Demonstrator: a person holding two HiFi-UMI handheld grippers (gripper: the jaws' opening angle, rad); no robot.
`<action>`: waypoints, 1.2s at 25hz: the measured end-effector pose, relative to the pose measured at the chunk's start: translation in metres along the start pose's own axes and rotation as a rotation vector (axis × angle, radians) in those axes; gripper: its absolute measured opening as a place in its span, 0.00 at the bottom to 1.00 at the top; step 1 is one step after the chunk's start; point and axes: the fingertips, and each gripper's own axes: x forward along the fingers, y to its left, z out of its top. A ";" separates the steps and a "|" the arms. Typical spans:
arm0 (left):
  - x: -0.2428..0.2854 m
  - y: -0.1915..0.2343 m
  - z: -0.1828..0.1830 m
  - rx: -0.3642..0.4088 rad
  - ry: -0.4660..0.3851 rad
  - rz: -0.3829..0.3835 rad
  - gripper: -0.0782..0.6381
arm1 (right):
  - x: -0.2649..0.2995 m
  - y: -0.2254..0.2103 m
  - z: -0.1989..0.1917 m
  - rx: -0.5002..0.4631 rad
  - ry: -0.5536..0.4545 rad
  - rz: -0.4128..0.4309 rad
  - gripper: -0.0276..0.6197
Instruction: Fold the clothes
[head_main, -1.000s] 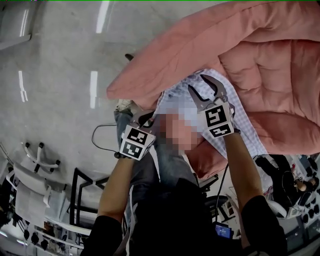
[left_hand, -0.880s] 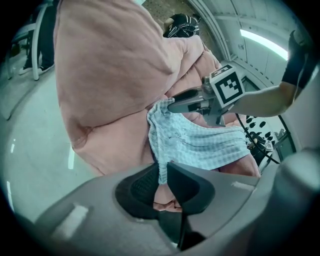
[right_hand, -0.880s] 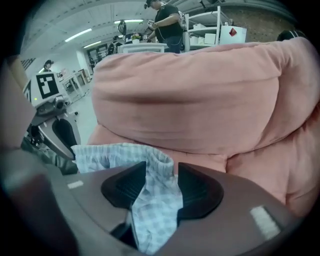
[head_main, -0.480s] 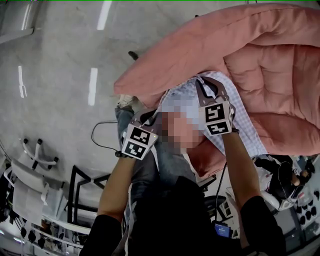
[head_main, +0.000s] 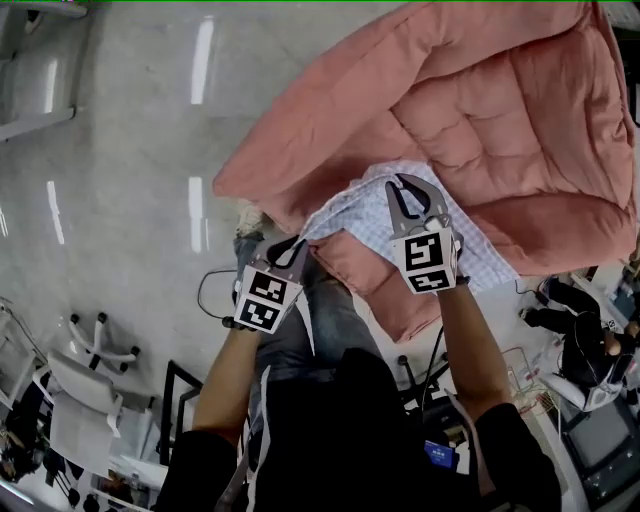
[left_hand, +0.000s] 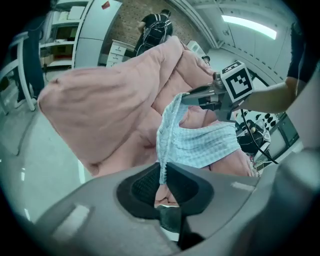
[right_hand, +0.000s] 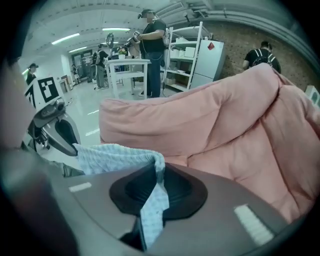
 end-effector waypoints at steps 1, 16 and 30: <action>-0.010 -0.005 0.012 0.022 -0.003 0.006 0.17 | -0.014 -0.005 0.004 0.015 -0.006 -0.016 0.11; -0.177 -0.088 0.190 0.389 -0.001 0.107 0.17 | -0.212 -0.074 0.118 0.098 -0.260 -0.173 0.11; -0.261 -0.112 0.240 0.338 -0.109 0.216 0.17 | -0.257 -0.094 0.230 -0.170 -0.411 -0.094 0.11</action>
